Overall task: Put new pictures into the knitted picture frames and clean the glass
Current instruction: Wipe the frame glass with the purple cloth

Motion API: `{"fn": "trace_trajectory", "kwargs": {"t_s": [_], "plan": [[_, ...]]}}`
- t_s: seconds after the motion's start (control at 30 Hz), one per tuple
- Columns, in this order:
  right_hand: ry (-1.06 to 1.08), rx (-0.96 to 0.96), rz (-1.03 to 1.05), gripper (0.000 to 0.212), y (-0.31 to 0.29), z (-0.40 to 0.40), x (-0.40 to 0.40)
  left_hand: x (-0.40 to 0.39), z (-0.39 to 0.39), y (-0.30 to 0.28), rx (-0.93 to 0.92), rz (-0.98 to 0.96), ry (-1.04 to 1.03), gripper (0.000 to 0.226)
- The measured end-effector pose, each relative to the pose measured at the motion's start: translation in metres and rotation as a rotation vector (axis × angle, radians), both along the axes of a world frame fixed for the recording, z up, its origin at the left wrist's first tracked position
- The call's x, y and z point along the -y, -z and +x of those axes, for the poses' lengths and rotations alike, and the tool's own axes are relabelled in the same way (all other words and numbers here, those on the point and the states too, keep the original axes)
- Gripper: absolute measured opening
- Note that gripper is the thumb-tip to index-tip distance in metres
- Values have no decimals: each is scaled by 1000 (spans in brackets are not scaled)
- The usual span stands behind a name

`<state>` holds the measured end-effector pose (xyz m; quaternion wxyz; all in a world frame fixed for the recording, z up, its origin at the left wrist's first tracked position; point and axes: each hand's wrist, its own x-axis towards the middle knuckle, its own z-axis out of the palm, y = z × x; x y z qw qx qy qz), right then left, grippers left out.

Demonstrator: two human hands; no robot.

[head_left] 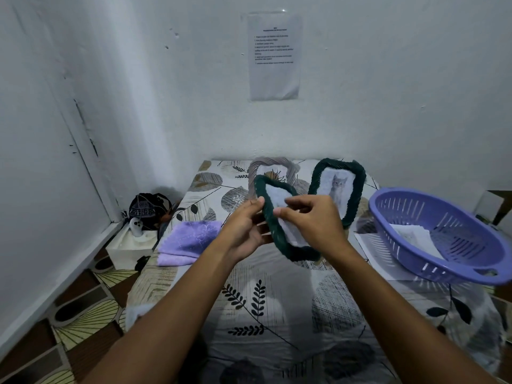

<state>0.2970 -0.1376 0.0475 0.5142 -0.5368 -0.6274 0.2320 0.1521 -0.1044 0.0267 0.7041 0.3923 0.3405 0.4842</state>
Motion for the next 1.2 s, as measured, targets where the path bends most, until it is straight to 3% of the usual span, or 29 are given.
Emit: {"fn": "trace_trajectory", "kwargs": {"t_s": [0.13, 0.2, 0.33, 0.53, 0.8, 1.0, 1.2], "plan": [[122, -33, -77, 34, 7, 21, -10, -3, -16, 18, 100, -113, 15, 43], [143, -70, -233, 36, 17, 31, -15, -3, -22, 25, 133, -172, 9, 38], [-41, -512, -646, 26, 34, 36, -11, -1, -28, 42, 154, -235, 7, 35], [-62, -721, -759, 17, 59, 40, -9, 0, -27, 70, 156, -343, 2, 36], [5, -662, -829, 20, 83, 42, -22, -6, -23, 82, 30, -393, -61, 33], [58, -634, -852, 18, 92, 47, -30, -17, -33, 69, -334, -337, 20, 49], [123, -446, -792, 8, 95, 44, -40, -29, -36, 64, -550, -305, 72, 58]]}}
